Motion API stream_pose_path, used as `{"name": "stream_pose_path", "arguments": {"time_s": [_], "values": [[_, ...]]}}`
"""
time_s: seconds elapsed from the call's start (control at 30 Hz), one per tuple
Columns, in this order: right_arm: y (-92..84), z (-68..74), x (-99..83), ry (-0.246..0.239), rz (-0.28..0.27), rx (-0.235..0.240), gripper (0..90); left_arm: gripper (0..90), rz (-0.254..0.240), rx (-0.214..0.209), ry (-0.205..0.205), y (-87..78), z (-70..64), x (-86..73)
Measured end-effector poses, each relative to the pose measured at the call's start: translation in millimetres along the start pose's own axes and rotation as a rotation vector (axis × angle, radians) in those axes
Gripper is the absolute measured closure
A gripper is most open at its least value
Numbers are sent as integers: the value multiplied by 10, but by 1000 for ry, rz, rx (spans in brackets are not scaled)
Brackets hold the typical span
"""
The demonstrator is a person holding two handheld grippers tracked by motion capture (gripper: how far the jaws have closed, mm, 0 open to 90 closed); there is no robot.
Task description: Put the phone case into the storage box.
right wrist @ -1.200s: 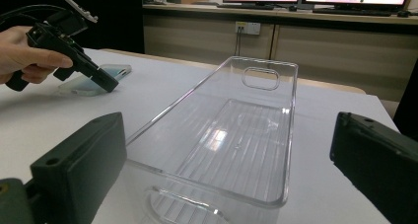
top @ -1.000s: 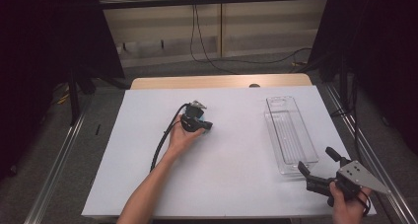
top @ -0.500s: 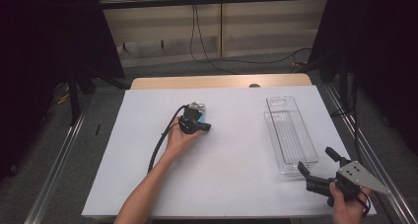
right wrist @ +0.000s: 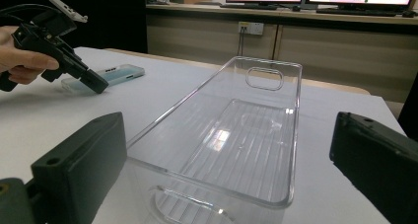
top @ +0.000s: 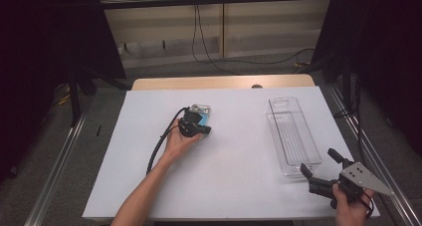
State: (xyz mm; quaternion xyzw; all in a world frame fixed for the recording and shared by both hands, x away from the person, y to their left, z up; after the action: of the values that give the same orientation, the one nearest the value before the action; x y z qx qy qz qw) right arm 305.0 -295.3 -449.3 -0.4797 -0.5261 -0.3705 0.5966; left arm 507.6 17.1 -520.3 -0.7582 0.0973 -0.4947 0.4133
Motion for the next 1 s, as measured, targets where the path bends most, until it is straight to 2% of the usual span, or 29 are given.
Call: {"name": "stream_pose_path", "arguments": {"time_s": [0.3, 0.63, 0.8, 0.83, 0.9, 1.0], "values": [[15, 12, -5, -1, 2, 4, 5, 900, 49, 18, 43, -51, -10, -33], [13, 8, -3, -4, 1, 2, 5, 900, 30, 14, 25, -83, 4, -70], [15, 0, -10, -5, 3, 2, 5, 900, 39, 13, 28, -119, 9, -104], [15, 0, -15, -3, 6, 2, 5, 900, 27, 11, 16, -115, 8, -100], [18, -2, -13, -4, 5, 2, 5, 900, 49, 11, 27, -127, 10, -104], [18, 6, -10, -6, 3, 6, 5, 900, 47, 10, 27, -135, 13, -110]]}}
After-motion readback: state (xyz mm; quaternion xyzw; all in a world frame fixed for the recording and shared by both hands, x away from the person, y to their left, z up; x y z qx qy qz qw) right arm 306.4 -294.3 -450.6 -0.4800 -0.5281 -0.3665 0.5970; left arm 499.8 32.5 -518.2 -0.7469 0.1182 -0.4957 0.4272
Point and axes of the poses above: each handheld gripper's, and its own axes: y roughly forward along the jaws, x roughly out of its top, z roughly to its left, the point moved 9 cm from there along y, roughly forward along the jaws, and after that the axes turned 3 degrees about -x, right-handed, at the moved point
